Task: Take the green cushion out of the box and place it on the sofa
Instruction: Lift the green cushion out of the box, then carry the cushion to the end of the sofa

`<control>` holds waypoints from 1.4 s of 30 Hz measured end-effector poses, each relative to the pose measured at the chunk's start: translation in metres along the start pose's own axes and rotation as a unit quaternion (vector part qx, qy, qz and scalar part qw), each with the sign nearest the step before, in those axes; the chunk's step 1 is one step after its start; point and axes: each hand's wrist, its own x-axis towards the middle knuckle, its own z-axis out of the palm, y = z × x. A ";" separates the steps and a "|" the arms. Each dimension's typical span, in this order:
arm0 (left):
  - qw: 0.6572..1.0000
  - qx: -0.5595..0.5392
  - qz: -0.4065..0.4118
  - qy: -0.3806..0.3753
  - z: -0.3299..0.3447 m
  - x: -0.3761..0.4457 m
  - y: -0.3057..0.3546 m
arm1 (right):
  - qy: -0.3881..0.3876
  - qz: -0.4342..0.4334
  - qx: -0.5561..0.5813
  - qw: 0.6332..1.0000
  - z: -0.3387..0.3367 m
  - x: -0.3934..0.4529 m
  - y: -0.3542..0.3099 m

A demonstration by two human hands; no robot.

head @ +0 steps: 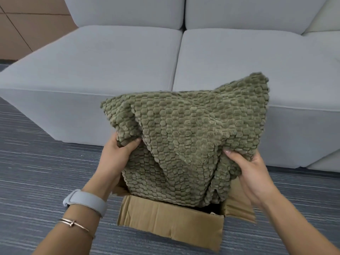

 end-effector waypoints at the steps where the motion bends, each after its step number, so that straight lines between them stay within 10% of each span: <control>1: 1.000 -0.014 0.006 0.000 -0.002 -0.003 0.014 | 0.005 -0.003 0.002 1.000 0.004 -0.002 -0.015; 24: 0.992 -0.103 0.031 -0.067 -0.065 -0.129 0.548 | 0.057 0.028 -0.010 0.998 0.090 -0.148 -0.531; 42: 0.981 -0.104 -0.004 -0.165 -0.030 -0.186 0.628 | 0.181 -0.027 0.054 0.982 0.071 -0.234 -0.614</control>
